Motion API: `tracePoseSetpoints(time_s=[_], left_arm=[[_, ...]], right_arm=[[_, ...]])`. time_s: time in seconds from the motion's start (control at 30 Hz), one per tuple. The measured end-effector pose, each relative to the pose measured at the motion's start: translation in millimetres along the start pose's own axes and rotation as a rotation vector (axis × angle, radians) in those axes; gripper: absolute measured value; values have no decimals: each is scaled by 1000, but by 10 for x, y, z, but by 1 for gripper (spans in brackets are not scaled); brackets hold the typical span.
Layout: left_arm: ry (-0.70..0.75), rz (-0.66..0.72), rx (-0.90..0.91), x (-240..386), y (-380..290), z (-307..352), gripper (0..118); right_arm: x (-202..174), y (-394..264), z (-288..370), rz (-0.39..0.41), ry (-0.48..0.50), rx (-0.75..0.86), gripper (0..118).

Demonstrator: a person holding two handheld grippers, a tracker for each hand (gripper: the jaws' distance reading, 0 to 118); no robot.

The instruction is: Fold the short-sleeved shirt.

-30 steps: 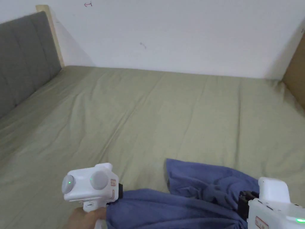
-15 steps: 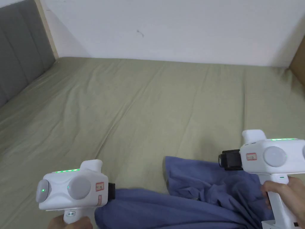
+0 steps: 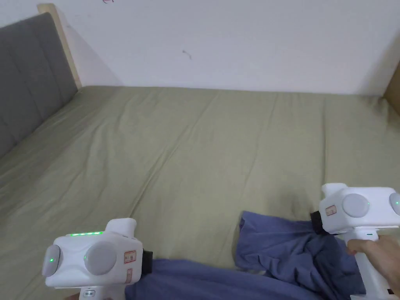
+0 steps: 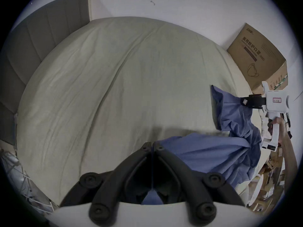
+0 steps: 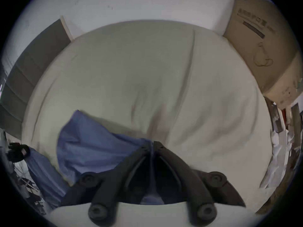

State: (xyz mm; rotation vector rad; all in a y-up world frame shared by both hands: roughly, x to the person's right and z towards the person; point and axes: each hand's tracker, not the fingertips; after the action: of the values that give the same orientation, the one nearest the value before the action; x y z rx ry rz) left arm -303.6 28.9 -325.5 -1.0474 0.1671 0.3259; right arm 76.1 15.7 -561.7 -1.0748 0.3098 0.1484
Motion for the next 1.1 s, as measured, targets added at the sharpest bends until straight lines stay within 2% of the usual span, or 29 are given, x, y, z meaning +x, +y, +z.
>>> tracePoseSetpoints(time_s=[0.13, 0.23, 0.4, 0.5, 0.6, 0.7, 0.8, 0.93, 1.1], left_arm=[[13, -28, 60, 65, 96, 313, 0], [34, -38, 139, 96, 209, 638, 0], [114, -99, 258, 126, 406, 1208, 0], [118, -102, 306, 126, 547, 1512, 0], [103, -131, 378, 194, 671, 1825, 0], [103, -148, 442, 350, 824, 2092, 0], [172, -213, 489, 513, 1055, 2250, 0], [172, -222, 517, 637, 1506, 2390, 0], [221, -248, 592, 794, 2209, 2568, 0]], right_arm=[[189, 76, 669, 7, -58, 113, 3], [518, 138, 1241, -64, -71, 214, 3], [1046, 68, 2216, -138, -118, 347, 3], [1300, -39, 2746, -200, -105, 431, 3], [1481, -137, 3157, -294, -31, 507, 3], [1477, -135, 3405, -278, -32, 533, 3], [1451, 27, 3513, -265, -63, 546, 3], [1472, 384, 3621, -324, -59, 590, 3], [1418, 1033, 3759, -331, -77, 632, 3]])
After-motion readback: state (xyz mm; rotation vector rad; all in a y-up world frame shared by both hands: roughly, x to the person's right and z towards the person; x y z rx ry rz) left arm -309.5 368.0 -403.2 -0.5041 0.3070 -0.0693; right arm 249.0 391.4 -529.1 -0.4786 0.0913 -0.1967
